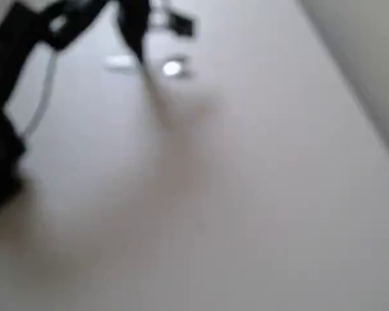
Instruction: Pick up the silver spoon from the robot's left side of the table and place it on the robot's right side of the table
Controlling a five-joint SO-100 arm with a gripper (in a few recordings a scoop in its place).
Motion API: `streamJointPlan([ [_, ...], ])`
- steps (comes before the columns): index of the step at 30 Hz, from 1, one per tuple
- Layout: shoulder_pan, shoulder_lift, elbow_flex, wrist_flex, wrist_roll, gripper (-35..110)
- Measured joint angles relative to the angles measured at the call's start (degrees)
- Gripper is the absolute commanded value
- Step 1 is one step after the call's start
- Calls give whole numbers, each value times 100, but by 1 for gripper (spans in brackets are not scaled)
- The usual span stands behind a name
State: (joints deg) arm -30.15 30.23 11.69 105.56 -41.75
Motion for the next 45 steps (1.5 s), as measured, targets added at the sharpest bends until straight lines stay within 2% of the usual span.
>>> streamJointPlan([
  [11,97,1687,1028,9,-53,-2],
  [19,703,2681,2232,9,-396,-2],
  [21,870,2821,2470,9,-422,6],
  [22,940,2856,2531,9,-422,16],
  [23,984,2856,2584,9,-422,18],
  [29,879,2830,2602,-70,-211,19],
  [45,510,1626,2610,-1345,352,21],
])
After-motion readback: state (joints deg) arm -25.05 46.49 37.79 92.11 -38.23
